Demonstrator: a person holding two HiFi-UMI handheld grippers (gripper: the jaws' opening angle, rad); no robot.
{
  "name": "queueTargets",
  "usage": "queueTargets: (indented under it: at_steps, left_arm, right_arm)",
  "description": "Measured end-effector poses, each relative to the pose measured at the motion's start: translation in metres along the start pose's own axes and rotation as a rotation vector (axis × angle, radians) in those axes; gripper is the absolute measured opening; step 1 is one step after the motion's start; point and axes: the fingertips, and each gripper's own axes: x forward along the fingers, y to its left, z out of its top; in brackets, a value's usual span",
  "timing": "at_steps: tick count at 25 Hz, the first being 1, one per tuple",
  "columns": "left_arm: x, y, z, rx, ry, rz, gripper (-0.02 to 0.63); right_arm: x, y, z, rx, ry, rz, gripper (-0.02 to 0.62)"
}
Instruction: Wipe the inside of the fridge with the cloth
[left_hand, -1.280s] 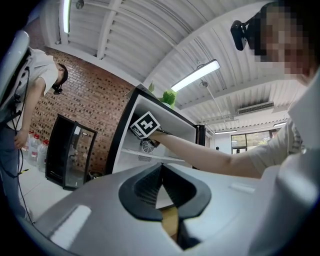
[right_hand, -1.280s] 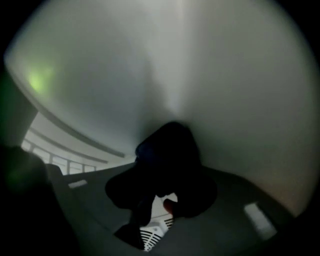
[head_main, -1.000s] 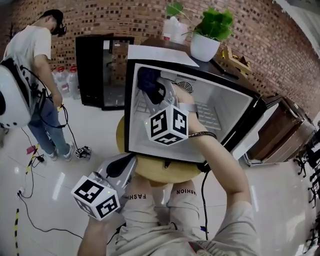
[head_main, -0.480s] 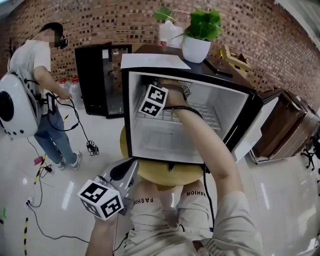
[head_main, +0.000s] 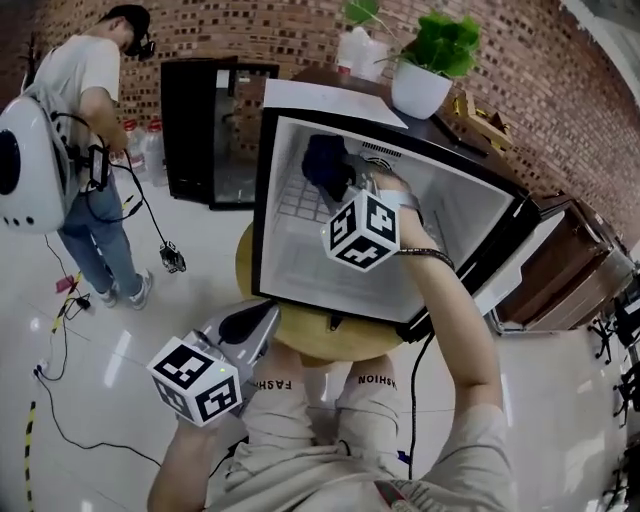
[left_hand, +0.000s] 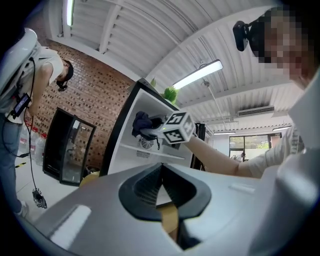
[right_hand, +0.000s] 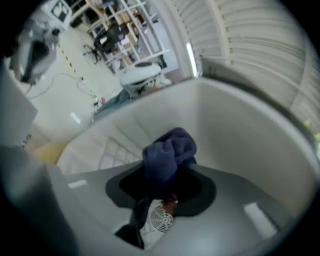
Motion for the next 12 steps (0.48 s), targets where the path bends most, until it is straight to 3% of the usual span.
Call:
queueTargets:
  at_steps: [3,5,8,12]
  left_arm:
    - [-0.004,0.001,-0.004,-0.015,-0.001,0.012,0.002]
    - [-0.004,0.001,-0.004,-0.018,-0.002,0.017,0.002]
    - [-0.004,-0.005,0.002,-0.006,-0.015,0.014,0.002]
    - [-0.007,-0.011,0.007,-0.014,-0.025,-0.007,0.002]
  right_arm:
    - [0.063,0.005,-0.027,-0.163,0.173,0.007,0.132]
    - [0.096,0.011,-0.027,-0.191,0.216,0.066,0.133]
    - [0.107,0.024,-0.018,-0.115,0.198,0.177,0.133]
    - [0.048,0.056,0.008,-0.089,0.061,0.26,0.133]
